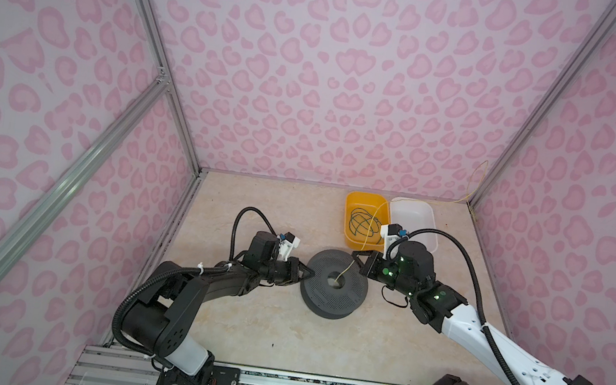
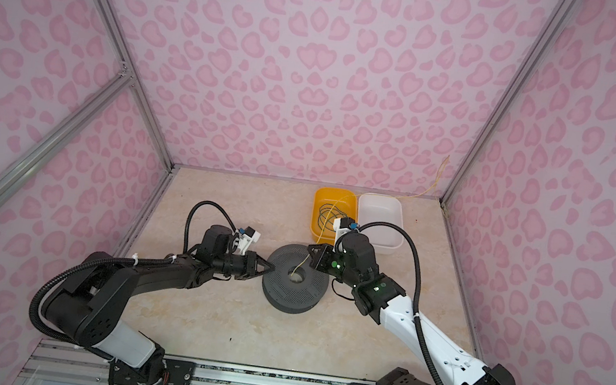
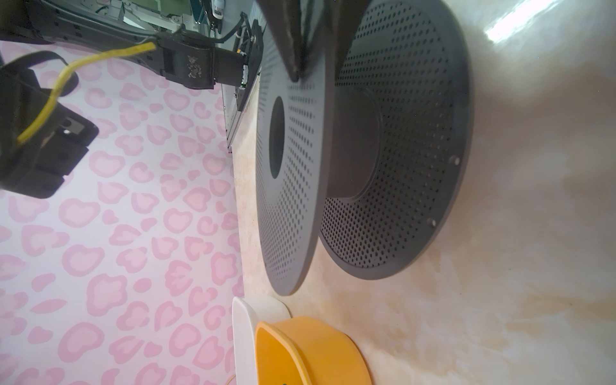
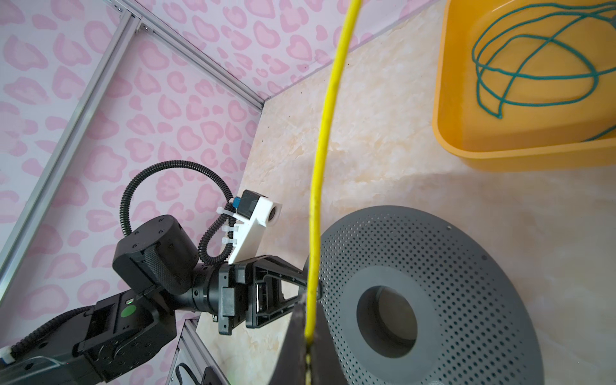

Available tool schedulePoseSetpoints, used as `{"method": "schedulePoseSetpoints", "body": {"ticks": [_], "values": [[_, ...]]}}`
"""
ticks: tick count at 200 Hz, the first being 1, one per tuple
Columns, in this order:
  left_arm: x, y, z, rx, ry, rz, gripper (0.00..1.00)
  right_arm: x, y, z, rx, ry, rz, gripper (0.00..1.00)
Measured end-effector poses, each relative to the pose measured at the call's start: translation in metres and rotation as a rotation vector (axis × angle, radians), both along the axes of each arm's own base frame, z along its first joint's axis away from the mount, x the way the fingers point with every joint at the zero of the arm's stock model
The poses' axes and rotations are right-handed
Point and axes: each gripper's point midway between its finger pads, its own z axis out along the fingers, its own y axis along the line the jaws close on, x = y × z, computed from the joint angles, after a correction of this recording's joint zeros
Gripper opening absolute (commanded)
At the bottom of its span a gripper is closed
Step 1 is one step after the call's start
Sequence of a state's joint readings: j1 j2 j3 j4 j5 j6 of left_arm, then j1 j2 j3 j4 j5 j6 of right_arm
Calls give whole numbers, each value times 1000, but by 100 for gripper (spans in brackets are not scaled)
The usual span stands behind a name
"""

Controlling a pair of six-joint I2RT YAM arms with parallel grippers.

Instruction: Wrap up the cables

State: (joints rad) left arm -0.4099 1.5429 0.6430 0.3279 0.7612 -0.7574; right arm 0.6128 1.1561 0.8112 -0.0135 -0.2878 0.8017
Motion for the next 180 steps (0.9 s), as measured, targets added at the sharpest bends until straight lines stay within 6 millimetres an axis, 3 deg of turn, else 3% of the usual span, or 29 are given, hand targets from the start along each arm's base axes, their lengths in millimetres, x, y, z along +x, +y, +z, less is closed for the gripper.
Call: {"method": "schedulePoseSetpoints", "body": {"ticks": [77, 106, 152, 180], "values": [[30, 13, 77, 197, -161, 84, 4, -9, -25, 13, 28, -46, -72, 0], [29, 18, 100, 324, -226, 111, 4, -8, -31, 20, 36, -67, -93, 0], [19, 9, 130, 512, -335, 100, 4, -5, -39, 21, 32, -68, -115, 0], [15, -1, 135, 619, -392, 82, 4, -4, -42, 20, 30, -63, -121, 0]]}}
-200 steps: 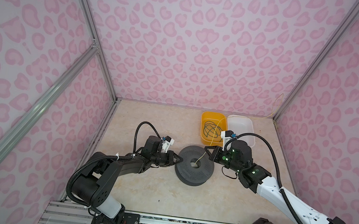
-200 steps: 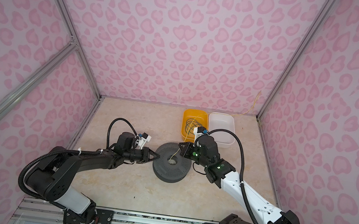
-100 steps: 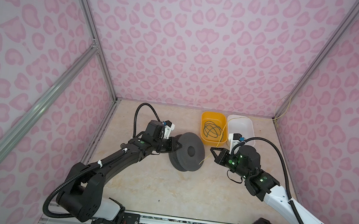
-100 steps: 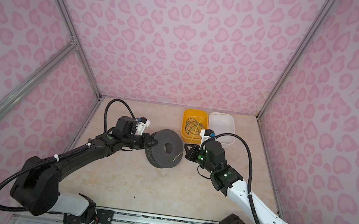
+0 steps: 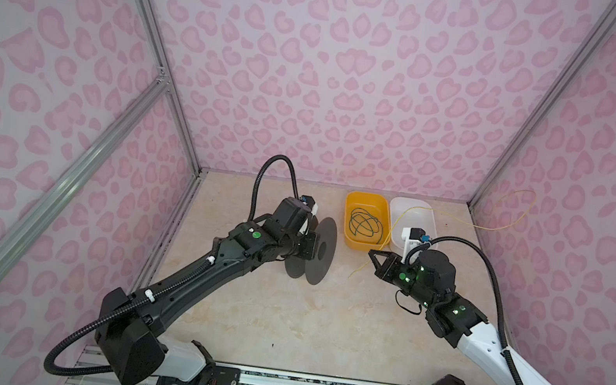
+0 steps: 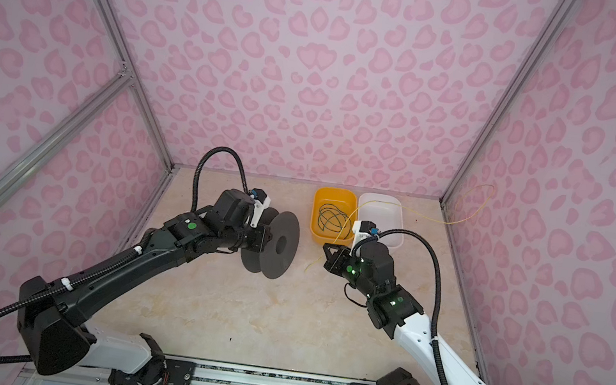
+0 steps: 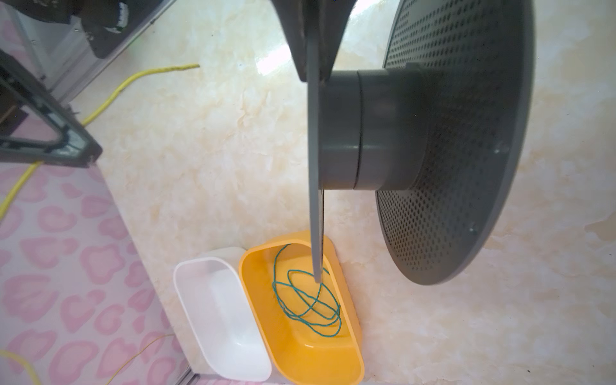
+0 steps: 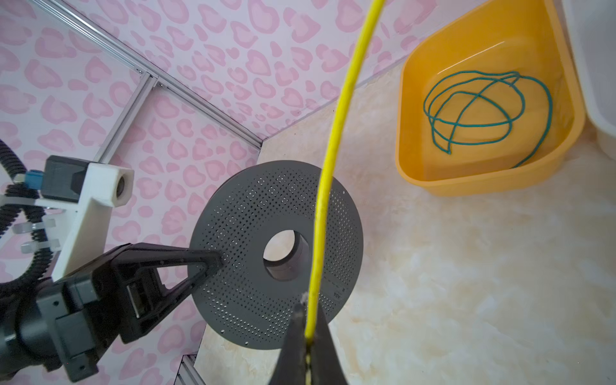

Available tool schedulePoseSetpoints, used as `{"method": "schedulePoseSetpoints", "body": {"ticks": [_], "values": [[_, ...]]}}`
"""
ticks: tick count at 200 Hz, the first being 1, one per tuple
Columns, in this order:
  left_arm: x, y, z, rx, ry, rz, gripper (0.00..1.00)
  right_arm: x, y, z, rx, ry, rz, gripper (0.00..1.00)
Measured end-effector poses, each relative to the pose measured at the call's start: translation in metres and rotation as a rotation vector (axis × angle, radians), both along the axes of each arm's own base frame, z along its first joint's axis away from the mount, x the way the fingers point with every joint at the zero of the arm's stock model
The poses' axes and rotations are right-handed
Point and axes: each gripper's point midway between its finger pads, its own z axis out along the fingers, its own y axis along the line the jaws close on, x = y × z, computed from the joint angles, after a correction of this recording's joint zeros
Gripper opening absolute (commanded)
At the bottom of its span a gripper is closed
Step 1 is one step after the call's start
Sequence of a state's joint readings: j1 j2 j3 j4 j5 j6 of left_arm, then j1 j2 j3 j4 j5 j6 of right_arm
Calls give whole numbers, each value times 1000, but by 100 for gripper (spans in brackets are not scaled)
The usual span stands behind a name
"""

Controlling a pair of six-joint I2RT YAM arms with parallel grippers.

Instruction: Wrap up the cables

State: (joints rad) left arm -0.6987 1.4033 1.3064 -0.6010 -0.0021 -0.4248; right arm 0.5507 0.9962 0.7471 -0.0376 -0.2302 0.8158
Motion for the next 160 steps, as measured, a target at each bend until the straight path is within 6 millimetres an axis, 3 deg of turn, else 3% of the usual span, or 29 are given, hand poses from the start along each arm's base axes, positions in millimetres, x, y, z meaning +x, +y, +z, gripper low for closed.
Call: {"method": "schedulePoseSetpoints", "body": {"ticks": [71, 160], "values": [[1, 1, -12, 182, -45, 98, 4, -1, -3, 0, -2, 1, 5, 0], [4, -1, -27, 189, -41, 245, 4, 0, 0, -6, -7, 22, 18, 0]]}}
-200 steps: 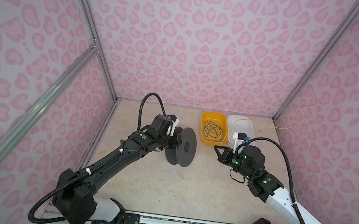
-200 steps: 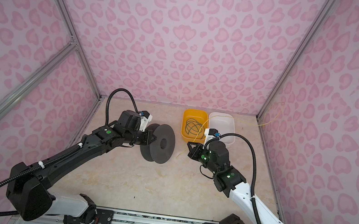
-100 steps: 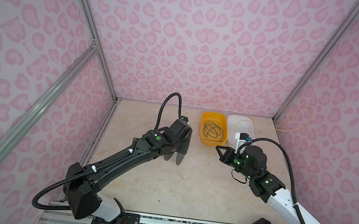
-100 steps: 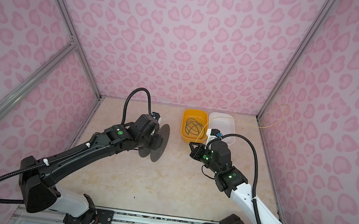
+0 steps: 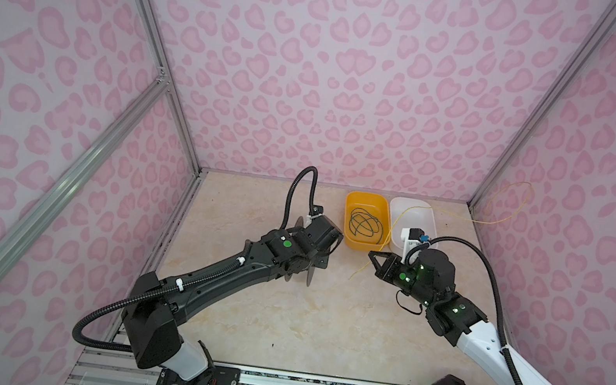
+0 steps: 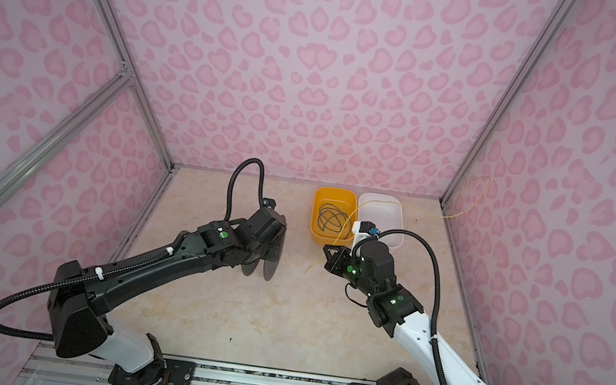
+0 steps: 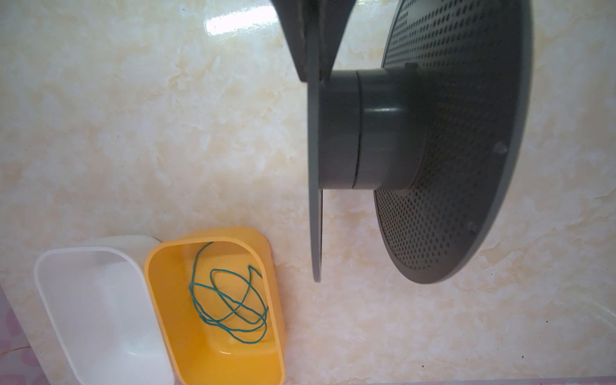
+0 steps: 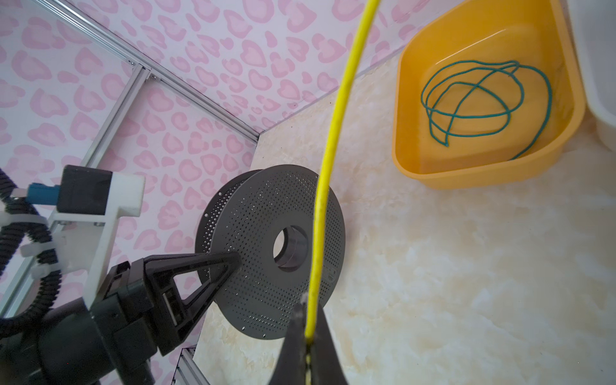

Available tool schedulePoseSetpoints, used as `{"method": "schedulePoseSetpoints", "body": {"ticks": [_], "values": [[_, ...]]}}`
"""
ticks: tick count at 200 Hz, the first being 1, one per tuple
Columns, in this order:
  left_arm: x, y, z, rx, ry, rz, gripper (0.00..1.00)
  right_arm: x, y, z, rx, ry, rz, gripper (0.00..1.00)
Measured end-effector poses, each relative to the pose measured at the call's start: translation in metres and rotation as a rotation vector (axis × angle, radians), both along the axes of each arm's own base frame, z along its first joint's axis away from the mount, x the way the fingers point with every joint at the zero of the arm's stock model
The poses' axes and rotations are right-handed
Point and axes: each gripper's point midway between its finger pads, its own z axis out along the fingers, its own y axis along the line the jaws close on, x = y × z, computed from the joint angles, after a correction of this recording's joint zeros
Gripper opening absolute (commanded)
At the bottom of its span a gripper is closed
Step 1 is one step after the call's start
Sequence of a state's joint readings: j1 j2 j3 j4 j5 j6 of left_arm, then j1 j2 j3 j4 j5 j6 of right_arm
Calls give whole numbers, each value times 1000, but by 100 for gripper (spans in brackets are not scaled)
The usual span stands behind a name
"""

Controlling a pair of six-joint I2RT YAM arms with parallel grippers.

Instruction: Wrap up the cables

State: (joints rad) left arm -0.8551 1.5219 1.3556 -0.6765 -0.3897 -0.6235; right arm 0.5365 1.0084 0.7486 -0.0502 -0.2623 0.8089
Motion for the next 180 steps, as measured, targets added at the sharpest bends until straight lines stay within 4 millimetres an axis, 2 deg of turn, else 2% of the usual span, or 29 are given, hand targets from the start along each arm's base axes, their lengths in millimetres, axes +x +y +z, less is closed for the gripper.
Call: {"method": "schedulePoseSetpoints", "body": {"ticks": [25, 55, 93, 107, 175, 180], "values": [[1, -2, -6, 0, 6, 6, 3, 0, 0, 0, 0, 1, 0, 0], [-2, 0, -24, 32, 34, 7, 3, 0, 0, 0, 0, 1, 0, 0], [3, -2, -26, 32, 16, 17, 4, 0, 0, -1, 2, 4, -1, 0], [4, -2, -26, 32, 14, 18, 13, 0, 0, 0, 2, 2, -1, 0], [4, -2, -26, 39, 14, 7, 35, -1, 0, 2, 10, 0, -3, 0], [3, -3, -24, 34, 13, 3, 42, -1, 0, 2, 10, 0, -3, 0]]}}
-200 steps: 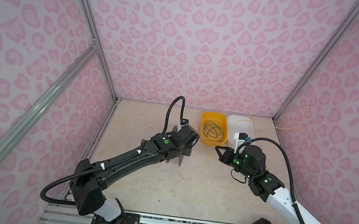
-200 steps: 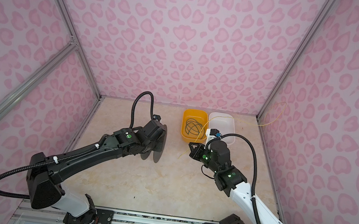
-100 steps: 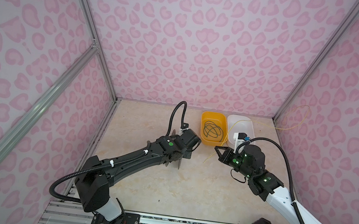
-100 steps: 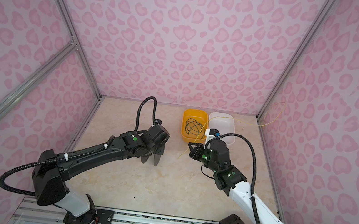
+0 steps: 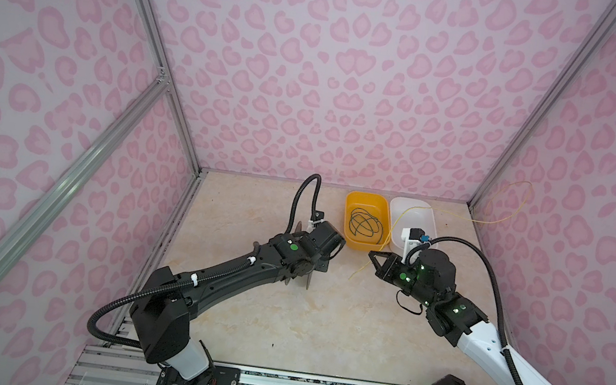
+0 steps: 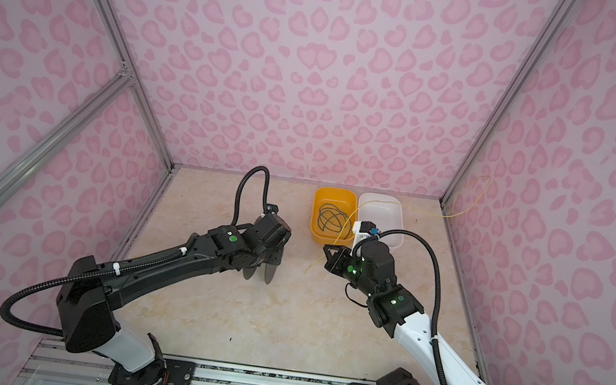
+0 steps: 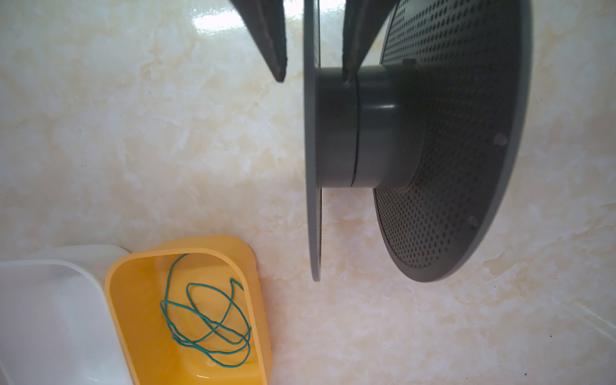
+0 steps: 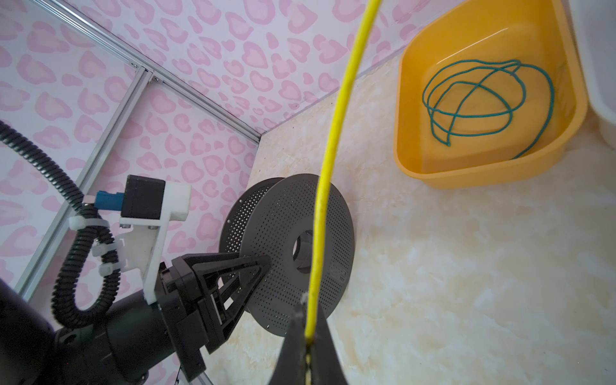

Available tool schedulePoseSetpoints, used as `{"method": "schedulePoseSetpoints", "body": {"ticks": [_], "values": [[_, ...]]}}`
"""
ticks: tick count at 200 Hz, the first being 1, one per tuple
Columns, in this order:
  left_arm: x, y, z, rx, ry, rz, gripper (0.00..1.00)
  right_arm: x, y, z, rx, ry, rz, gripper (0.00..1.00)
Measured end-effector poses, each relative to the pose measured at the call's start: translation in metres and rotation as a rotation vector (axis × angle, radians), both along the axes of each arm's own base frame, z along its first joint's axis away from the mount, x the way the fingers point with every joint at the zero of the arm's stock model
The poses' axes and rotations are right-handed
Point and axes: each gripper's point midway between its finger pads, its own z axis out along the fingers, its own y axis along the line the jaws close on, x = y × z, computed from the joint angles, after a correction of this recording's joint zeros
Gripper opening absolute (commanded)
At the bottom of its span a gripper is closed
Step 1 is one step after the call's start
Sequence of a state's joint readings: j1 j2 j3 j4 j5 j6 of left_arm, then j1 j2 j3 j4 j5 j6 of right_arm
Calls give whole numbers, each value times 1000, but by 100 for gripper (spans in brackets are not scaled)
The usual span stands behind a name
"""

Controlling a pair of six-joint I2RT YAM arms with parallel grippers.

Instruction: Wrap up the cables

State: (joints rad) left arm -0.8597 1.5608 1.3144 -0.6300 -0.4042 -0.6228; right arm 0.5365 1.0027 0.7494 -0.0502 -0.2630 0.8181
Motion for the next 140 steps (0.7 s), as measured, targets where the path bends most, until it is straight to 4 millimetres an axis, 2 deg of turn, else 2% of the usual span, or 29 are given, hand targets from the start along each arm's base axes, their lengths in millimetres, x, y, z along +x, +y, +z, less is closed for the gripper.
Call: {"method": "schedulePoseSetpoints", "body": {"ticks": [20, 43, 57, 70, 83, 113, 140], "values": [[-3, -2, 16, -32, -13, -21, 49, -1, 2, 0, 3, 2, 11, 0], [-8, -6, 61, -134, -76, -57, 59, 1, 9, 11, 9, -12, 43, 0], [-13, 0, 92, -184, -137, -79, 71, 2, 18, 19, 14, -23, 69, 0], [-20, 9, 108, -219, -175, -82, 76, 2, 29, 26, 17, -32, 104, 0], [-24, 24, 107, -214, -188, -75, 78, 0, 45, 34, 20, -42, 148, 0], [-39, 59, 76, -209, -135, -68, 79, -3, 89, 42, 8, -54, 252, 0], [-49, 77, 73, -278, -136, -83, 83, 6, 117, 40, -10, -52, 303, 0]]}}
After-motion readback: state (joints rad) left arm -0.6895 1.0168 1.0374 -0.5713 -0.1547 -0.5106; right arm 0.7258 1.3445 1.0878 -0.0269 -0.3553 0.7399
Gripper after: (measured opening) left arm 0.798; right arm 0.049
